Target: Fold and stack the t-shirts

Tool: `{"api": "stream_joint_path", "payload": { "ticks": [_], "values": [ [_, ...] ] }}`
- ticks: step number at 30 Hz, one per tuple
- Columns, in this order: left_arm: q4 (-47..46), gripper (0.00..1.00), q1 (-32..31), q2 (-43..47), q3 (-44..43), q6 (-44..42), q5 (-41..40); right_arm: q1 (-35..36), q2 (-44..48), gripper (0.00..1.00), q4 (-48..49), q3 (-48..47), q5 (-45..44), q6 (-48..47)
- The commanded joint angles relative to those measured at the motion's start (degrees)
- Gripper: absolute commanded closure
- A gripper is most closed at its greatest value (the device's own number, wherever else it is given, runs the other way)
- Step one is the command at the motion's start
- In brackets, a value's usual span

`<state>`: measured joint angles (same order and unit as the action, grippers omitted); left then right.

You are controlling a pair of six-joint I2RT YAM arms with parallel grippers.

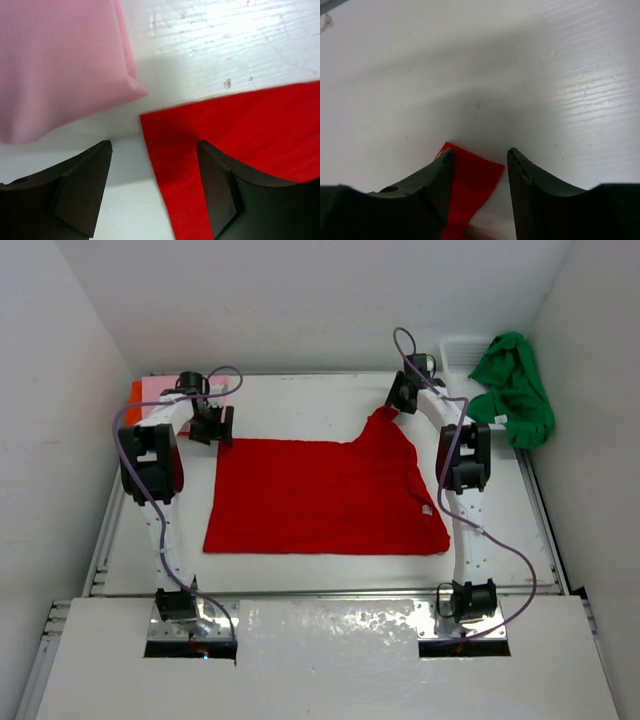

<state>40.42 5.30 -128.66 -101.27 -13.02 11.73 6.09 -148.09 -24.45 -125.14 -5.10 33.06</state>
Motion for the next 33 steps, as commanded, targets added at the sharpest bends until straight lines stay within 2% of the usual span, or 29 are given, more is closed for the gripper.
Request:
{"api": "stream_joint_path", "payload": {
  "ticks": [1,3,4,7,8,10,13,17,19,23,28,31,33],
  "values": [
    [-2.0,0.33,-0.2,-2.0,-0.8,1.1,2.7,0.3,-1.8,0.56,0.5,2.6,2.9,2.0],
    [-3.0,0.33,-0.4,-2.2,-0.9,1.3,3.8,0.5,-1.7,0.60,2.3,3.1,4.5,2.0],
    [-3.9,0.33,-0.4,-2.5,-0.9,1.4,5.0,0.6,-1.7,0.69,4.5,3.7,5.5,2.5],
    [-4.7,0.33,-0.6,-3.4,-1.5,1.8,7.1,0.6,-2.0,0.84,8.1,3.7,8.7,4.1],
    [-4.6,0.33,-0.7,-3.6,-1.6,1.9,7.8,0.6,-1.9,0.92,9.1,3.8,9.4,4.4],
    [-3.7,0.38,-0.6,-3.8,-1.0,1.9,9.8,0.6,-0.8,1.00,11.1,4.9,10.4,4.9],
    [-4.0,0.46,-0.6,-2.8,0.2,1.9,11.6,0.6,1.6,1.00,13.6,7.8,10.8,4.7],
    [-1.1,0.67,-1.1,-2.3,0.7,1.7,15.0,0.5,4.2,1.00,14.8,9.1,10.9,4.2],
    [-1.2,0.98,-1.1,-1.6,1.7,1.2,15.2,0.5,4.7,1.00,15.4,9.2,11.9,4.3],
    [-0.9,1.00,-1.2,0.9,3.0,0.0,15.5,0.5,6.7,1.00,17.3,9.7,14.3,5.7],
    [0.0,1.00,-1.2,6.5,4.1,-6.3,13.5,0.6,14.0,1.00,22.5,13.6,20.4,4.7],
    [-0.3,1.00,-1.1,11.8,7.8,-11.1,12.4,0.6,22.0,1.00,30.1,22.5,28.9,3.8],
    [-0.3,1.00,-1.0,15.7,10.5,-14.3,11.8,0.6,27.2,1.00,36.4,33.1,33.8,3.2]
  ]
}}
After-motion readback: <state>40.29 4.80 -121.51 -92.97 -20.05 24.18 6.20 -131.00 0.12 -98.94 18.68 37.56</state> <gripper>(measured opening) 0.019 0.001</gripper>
